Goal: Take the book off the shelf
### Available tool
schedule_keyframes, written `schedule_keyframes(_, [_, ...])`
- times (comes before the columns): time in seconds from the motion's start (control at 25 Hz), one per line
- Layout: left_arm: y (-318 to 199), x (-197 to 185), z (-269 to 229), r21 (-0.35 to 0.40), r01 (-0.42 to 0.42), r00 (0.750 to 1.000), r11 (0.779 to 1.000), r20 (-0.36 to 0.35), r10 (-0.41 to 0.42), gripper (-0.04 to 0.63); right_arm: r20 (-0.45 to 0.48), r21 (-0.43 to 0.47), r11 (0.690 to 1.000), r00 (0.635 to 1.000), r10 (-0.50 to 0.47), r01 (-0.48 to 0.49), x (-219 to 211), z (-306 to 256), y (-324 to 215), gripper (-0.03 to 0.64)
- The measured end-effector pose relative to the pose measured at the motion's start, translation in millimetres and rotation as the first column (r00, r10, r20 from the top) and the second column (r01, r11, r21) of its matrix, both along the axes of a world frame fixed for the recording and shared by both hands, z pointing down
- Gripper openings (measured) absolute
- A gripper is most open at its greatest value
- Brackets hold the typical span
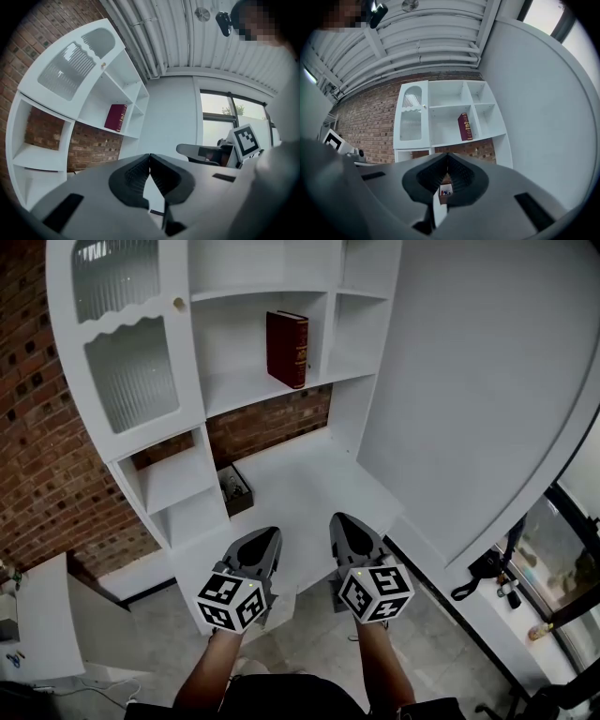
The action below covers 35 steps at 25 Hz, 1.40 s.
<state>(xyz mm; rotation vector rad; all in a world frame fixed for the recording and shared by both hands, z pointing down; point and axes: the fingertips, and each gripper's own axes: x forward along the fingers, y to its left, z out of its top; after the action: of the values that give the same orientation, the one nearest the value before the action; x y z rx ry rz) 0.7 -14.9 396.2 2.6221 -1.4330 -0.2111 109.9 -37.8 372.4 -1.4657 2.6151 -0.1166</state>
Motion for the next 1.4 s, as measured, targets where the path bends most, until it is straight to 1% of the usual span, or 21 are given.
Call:
schedule_keyframes(0.12, [4.8,6.8,1.9,-0.004,0.005,1.000,1.000,0.004,-0.005,0.016,-0.005,-0.005,1.000,1.000,-0.012,0.012,3.2,3.7,4.6,0.020])
schedule_keyframes(0.24, [8.1,18.2,1.2,0.002,-0.009,1.000,1.000,0.009,0.009,0.016,-0.005,0.001,1.000,1.000,-0.018,0.018,7.1,4.4,7.7,0.020])
schedule_keyframes(0.44, [8.6,26.8,3.3,0.000,-0.022,0.999,1.000,0.036,0.022,0.017,0.007,-0.006,1.000,1.000,-0.017,0.017,12.3,6.7,3.1,0.020])
schedule_keyframes(0.8, [-12.9,20.2,6.8,-0.011,-0.023,0.999,1.000,0.037,0.023,0.017,0.015,-0.023,0.999,1.000,-0.025,0.026,4.4,11.9,-18.9,0.020])
schedule_keyframes(1.12, [-43.7,4.2,0.1,0.001,-0.021,0.999,1.000,0.029,0.021,0.017,0.011,-0.016,0.999,1.000,-0.027,0.028,-12.1,8.9,-45.7,0.020])
schedule_keyframes(1.4, [-76.3,-4.5,-1.8,0.003,-0.032,0.999,0.999,0.019,0.032,0.017,0.023,-0.016,1.000,1.000,0.008,-0.008,-16.0,5.7,-76.5,0.020])
